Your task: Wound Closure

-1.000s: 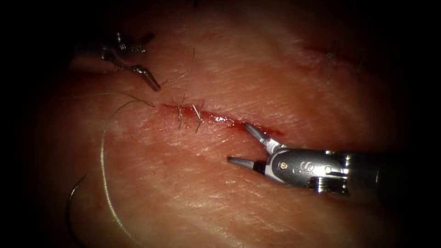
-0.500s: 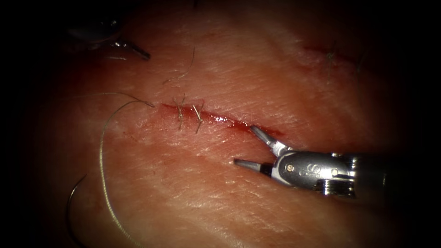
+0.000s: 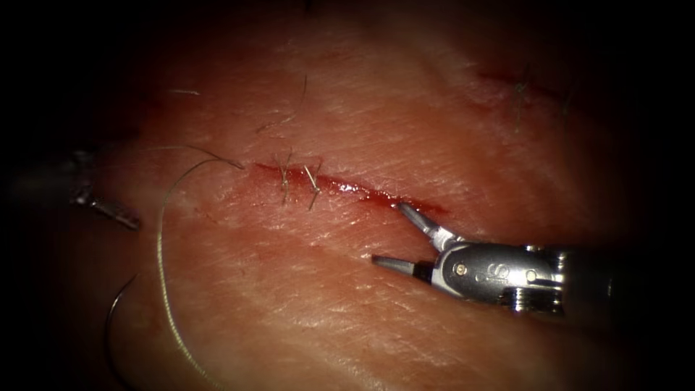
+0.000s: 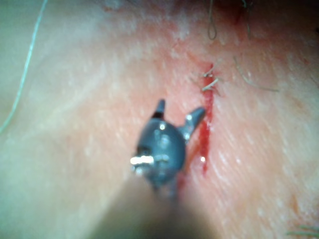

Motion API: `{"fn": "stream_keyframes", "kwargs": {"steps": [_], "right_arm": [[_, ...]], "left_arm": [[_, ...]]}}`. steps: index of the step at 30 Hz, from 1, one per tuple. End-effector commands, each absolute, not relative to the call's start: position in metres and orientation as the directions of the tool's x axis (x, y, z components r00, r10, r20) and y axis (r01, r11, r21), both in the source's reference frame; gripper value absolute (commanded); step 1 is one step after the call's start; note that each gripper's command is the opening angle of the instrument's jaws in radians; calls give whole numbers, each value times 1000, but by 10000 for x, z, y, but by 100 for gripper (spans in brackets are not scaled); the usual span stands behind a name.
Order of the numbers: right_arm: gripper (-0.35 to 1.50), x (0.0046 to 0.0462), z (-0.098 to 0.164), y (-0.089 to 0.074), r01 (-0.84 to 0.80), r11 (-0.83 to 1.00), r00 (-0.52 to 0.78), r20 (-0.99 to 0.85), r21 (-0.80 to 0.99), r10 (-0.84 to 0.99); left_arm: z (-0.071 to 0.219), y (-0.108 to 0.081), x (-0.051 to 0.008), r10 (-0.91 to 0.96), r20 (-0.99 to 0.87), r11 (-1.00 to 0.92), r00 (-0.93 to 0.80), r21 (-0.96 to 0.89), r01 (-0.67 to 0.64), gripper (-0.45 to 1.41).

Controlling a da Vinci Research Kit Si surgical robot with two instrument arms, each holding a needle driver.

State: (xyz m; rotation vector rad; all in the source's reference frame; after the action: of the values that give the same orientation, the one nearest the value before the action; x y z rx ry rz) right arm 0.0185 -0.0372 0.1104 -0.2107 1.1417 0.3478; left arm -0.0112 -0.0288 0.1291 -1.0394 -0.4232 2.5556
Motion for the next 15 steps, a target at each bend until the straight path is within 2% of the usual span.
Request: {"fn": "stream_keyframes", "kwargs": {"steps": [1,6,9,15], "right_arm": [[148,192,1110,-377,-374,927,369,-915,13,162],[148,193,1109,-378,-375,927,369,-915,12,162],[148,194,1109,-378,-372,928,367,-916,14,161],[148,195,1109,-380,-370,929,369,-916,13,160]], "left_arm": [[1298,-302,-112,440,-583,-884,-683,-413,-218,96],[1304,-353,-91,481,-508,-851,-714,-466,-242,89],[1309,-368,-89,461,-503,-852,-731,-480,-208,86],[1314,-375,-96,494,-470,-826,-732,-516,-226,81]]}}
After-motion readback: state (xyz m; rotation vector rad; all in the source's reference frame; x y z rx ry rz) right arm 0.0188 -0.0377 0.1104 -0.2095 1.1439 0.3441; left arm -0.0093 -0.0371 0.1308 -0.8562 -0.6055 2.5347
